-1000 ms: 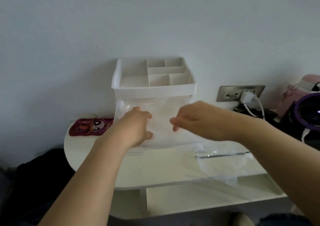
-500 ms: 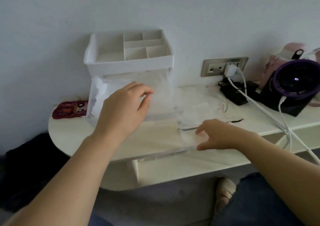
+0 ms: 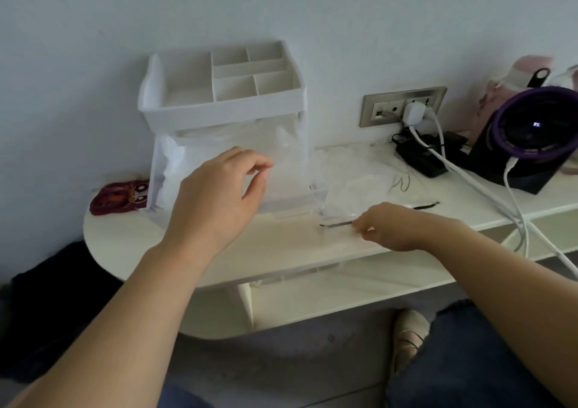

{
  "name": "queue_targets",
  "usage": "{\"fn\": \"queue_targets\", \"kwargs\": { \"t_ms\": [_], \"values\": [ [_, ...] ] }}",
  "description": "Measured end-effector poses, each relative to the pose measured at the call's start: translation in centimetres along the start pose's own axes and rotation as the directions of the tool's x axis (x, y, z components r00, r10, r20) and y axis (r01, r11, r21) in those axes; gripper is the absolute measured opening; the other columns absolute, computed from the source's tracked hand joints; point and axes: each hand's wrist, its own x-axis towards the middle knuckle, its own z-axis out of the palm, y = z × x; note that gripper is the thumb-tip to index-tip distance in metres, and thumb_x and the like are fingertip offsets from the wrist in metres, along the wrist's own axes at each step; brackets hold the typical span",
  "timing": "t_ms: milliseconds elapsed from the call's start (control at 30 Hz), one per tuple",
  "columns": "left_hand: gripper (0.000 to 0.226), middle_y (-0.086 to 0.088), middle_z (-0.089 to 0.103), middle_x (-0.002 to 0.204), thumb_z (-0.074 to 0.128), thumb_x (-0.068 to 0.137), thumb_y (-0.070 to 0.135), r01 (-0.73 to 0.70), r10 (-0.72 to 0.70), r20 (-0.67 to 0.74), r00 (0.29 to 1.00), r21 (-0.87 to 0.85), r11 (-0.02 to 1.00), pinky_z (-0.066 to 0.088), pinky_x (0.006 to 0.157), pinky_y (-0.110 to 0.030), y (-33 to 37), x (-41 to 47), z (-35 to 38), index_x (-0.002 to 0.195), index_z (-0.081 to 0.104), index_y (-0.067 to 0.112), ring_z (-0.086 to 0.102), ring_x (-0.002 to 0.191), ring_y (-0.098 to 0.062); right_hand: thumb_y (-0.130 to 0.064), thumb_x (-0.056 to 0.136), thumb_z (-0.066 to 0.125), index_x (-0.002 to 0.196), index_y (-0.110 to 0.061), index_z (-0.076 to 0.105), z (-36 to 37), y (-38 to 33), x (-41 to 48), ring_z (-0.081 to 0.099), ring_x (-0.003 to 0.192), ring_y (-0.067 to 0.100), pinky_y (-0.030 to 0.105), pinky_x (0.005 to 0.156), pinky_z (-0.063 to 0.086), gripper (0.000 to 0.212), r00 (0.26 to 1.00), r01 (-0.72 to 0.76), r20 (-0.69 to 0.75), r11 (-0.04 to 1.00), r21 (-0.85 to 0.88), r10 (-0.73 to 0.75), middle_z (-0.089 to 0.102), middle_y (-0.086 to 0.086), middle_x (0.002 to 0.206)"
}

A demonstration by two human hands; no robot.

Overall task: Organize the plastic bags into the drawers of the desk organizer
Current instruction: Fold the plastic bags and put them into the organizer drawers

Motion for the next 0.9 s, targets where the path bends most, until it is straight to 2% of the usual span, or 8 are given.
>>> {"fn": "queue_targets", "kwargs": {
  "t_ms": [133, 267, 467, 567, 633, 700, 800, 900],
  "values": [
    [0.02, 0.012, 0.065, 0.103, 0.052, 0.091, 0.022, 0.004, -0.005, -0.014, 1.0, -0.012, 1.0, 0.049, 0.075, -0.028, -0.2, 0.0, 0.0, 0.105, 0.067, 0.021, 0.061, 0.093, -0.008, -0.022, 0.089, 0.062, 0.099, -0.019, 0.073, -0.2, 0.3, 0.2, 0.06, 0.101, 0.015, 0.024, 0.083, 0.045, 0.015, 0.995, 0.018, -0.098, 0.997, 0.081, -0.01, 0.067, -0.007, 0.1],
    [0.018, 0.012, 0.065, 0.102, 0.054, 0.092, 0.021, 0.007, -0.007, -0.018, 1.0, -0.016, 1.0, 0.051, 0.076, -0.03, -0.3, -0.1, -0.1, 0.104, 0.067, 0.021, 0.061, 0.093, -0.008, -0.025, 0.079, 0.072, 0.073, -0.024, 0.065, -0.2, 0.7, 0.3, 0.056, 0.082, 0.01, 0.016, 0.06, 0.036, 0.01, 0.992, 0.04, -0.123, 0.993, 0.112, -0.026, 0.055, -0.016, 0.077],
    [0.018, 0.013, 0.065, 0.101, 0.053, 0.092, 0.021, 0.011, -0.012, -0.022, 1.0, -0.026, 1.0, 0.051, 0.076, -0.031, -0.3, -0.1, -0.1, 0.103, 0.067, 0.022, 0.061, 0.093, -0.007, -0.036, 0.073, 0.078, 0.064, -0.022, 0.058, -1.4, 1.7, -0.2, 0.061, 0.084, -0.006, 0.019, 0.071, 0.045, 0.026, 0.999, 0.035, -0.035, 0.949, 0.313, -0.025, 0.071, -0.012, 0.097],
    [0.018, 0.014, 0.065, 0.101, 0.053, 0.091, 0.022, 0.014, -0.014, -0.021, 1.0, -0.023, 1.0, 0.048, 0.073, -0.027, -0.4, -0.2, -0.1, 0.103, 0.067, 0.023, 0.061, 0.093, -0.007, -0.041, 0.076, 0.075, 0.059, -0.021, 0.058, -2.9, 1.9, -1.1, 0.065, 0.072, 0.001, 0.022, 0.068, 0.051, 0.031, 0.988, 0.056, -0.15, 0.869, 0.491, 0.021, 0.072, -0.01, 0.077],
    [0.017, 0.015, 0.064, 0.101, 0.053, 0.092, 0.022, 0.019, -0.019, -0.024, 1.0, -0.013, 1.0, 0.046, 0.07, -0.026, -0.4, -0.2, -0.2, 0.102, 0.067, 0.024, 0.06, 0.093, -0.006, -0.04, 0.073, 0.074, 0.065, -0.021, 0.063, -4.2, 1.5, -1.6, 0.06, 0.059, 0.002, 0.014, 0.056, 0.047, 0.024, 0.966, 0.13, -0.247, 0.69, 0.712, 0.073, 0.07, -0.007, 0.07],
    [0.017, 0.016, 0.064, 0.101, 0.053, 0.092, 0.023, 0.016, -0.017, -0.025, 1.0, -0.011, 1.0, 0.047, 0.07, -0.026, -0.2, -0.2, -0.2, 0.102, 0.067, 0.025, 0.06, 0.093, -0.006, -0.032, 0.076, 0.07, 0.073, -0.013, 0.062, -5.5, 0.9, -1.9, 0.058, 0.056, 0.006, 0.013, 0.055, 0.049, 0.021, 0.952, 0.214, -0.274, 0.343, 0.915, 0.137, 0.071, -0.001, 0.074],
    [0.017, 0.016, 0.064, 0.1, 0.053, 0.092, 0.023, 0.012, -0.014, -0.027, 1.0, -0.046, 0.999, 0.051, 0.072, -0.03, 0.1, 0.0, -0.2, 0.101, 0.067, 0.024, 0.06, 0.094, -0.005, -0.019, 0.089, 0.062, 0.075, -0.011, 0.06, -7.5, -1.1, -2.5, 0.058, 0.059, 0.009, 0.019, 0.058, 0.052, 0.016, 0.899, 0.389, -0.367, -0.051, 0.92, 0.237, 0.066, -0.003, 0.067],
    [0.016, 0.02, 0.063, 0.097, 0.055, 0.091, 0.021, 0.047, -0.06, -0.064, 0.996, -0.183, 0.982, 0.048, 0.076, -0.017, 0.1, 0.3, -0.5, 0.101, 0.068, 0.024, 0.058, 0.093, 0.006, -0.016, 0.089, 0.062, 0.068, -0.016, 0.057, -9.5, -4.5, -3.0, 0.058, 0.056, 0.007, 0.021, 0.06, 0.051, 0.021, 0.78, 0.599, -0.537, -0.138, 0.788, 0.321, 0.062, -0.005, 0.062]
  ]
}}
